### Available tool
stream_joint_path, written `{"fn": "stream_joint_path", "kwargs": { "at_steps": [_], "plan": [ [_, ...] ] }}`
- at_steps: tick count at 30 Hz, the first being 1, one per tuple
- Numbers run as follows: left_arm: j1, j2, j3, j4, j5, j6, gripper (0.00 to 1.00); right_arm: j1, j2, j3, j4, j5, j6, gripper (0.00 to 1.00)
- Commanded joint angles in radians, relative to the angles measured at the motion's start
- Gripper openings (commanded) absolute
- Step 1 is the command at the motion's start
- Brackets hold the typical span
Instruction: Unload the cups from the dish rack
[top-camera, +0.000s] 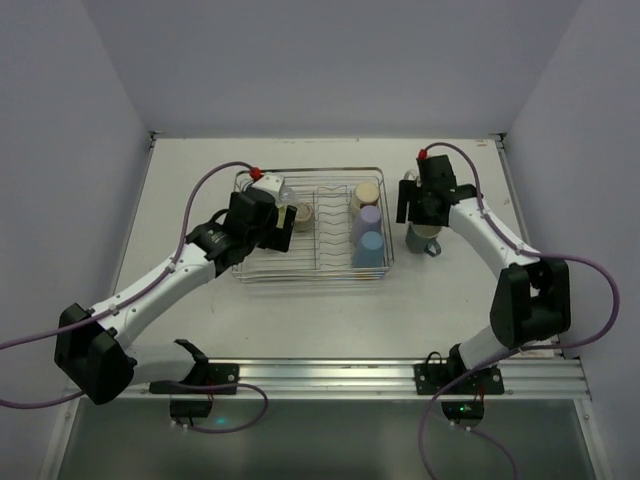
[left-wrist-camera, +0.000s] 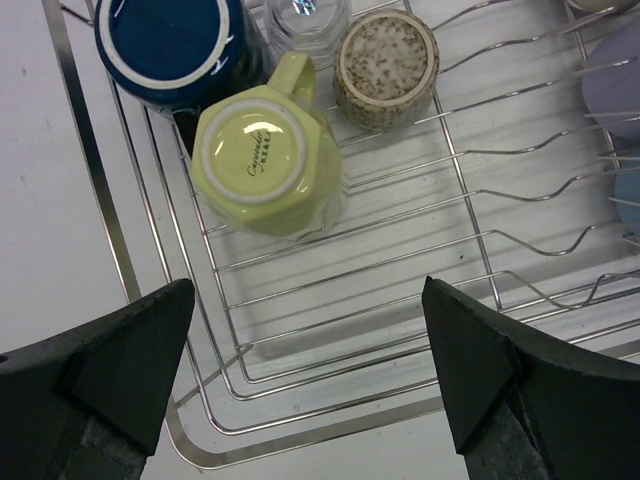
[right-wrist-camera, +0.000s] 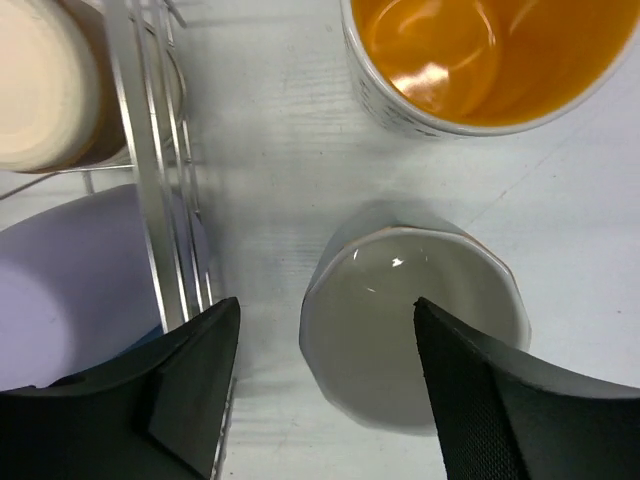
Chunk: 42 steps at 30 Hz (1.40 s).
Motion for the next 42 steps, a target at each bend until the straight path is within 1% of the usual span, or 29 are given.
{"fn": "stream_joint_path", "kwargs": {
  "at_steps": [1,5,6,11,13,14,16,21,25,28,29,30,32,33,35,36,38,39,40,41,42],
  "plan": [
    [0.028,0.014,0.054,0.024,-0.051,-0.005,1.00,-0.004,-0.127,-0.011,0.029,-0.020,0.007,0.74],
    [0.060,0.055,0.053,0.045,-0.037,-0.006,1.00,-0.003,-0.261,-0.062,0.040,-0.046,0.030,0.83],
    [0.077,0.066,0.053,0.053,-0.032,-0.006,1.00,-0.001,-0.323,-0.078,0.058,-0.068,0.033,0.85],
    [0.154,0.129,0.059,0.108,0.089,-0.005,1.00,0.032,-0.535,-0.223,0.152,-0.158,0.077,0.94],
    [0.185,0.158,0.068,0.132,0.121,-0.002,1.00,0.049,-0.619,-0.275,0.188,-0.222,0.094,0.95],
    [0.203,0.167,0.070,0.142,0.167,-0.002,1.00,0.057,-0.643,-0.287,0.208,-0.239,0.105,0.96],
    [0.211,0.200,0.085,0.154,0.192,0.000,1.00,0.092,-0.695,-0.322,0.221,-0.249,0.122,0.97],
    [0.211,0.258,0.117,0.165,0.227,0.000,1.00,0.189,-0.730,-0.341,0.235,-0.244,0.143,0.97],
    [0.211,0.286,0.123,0.179,0.241,-0.003,1.00,0.218,-0.741,-0.350,0.253,-0.243,0.157,0.97],
    [0.211,0.310,0.119,0.162,0.215,-0.011,0.96,0.220,-0.753,-0.350,0.258,-0.244,0.165,0.97],
    [0.211,0.318,0.122,0.151,0.209,-0.012,0.93,0.220,-0.756,-0.352,0.256,-0.246,0.165,0.97],
    [0.211,0.330,0.126,0.137,0.209,-0.012,0.82,0.218,-0.766,-0.352,0.256,-0.253,0.168,0.97],
    [0.211,0.330,0.123,0.133,0.213,-0.017,0.71,0.220,-0.775,-0.352,0.259,-0.266,0.174,0.98],
    [0.211,0.316,0.119,0.131,0.213,-0.018,0.57,0.220,-0.784,-0.353,0.261,-0.270,0.180,0.98],
    [0.211,0.290,0.116,0.129,0.227,-0.022,0.47,0.223,-0.795,-0.361,0.276,-0.286,0.198,0.98],
    [0.211,0.255,0.110,0.129,0.233,-0.023,0.39,0.226,-0.807,-0.365,0.287,-0.293,0.208,0.98],
    [0.211,0.215,0.103,0.129,0.256,-0.029,0.33,0.230,-0.818,-0.391,0.335,-0.321,0.252,0.98],
    [0.211,0.168,0.093,0.132,0.268,-0.032,0.28,0.235,-0.824,-0.404,0.362,-0.336,0.272,0.98],
    [0.211,0.142,0.088,0.133,0.293,-0.034,0.26,0.240,-0.835,-0.434,0.392,-0.370,0.315,0.99],
    [0.211,0.116,0.083,0.136,0.307,-0.043,0.25,0.244,-0.839,-0.453,0.464,-0.384,0.338,0.99],
    [0.211,0.061,0.070,0.139,0.317,-0.048,0.22,0.258,-0.844,-0.488,0.501,-0.394,0.364,0.99]
  ]
}}
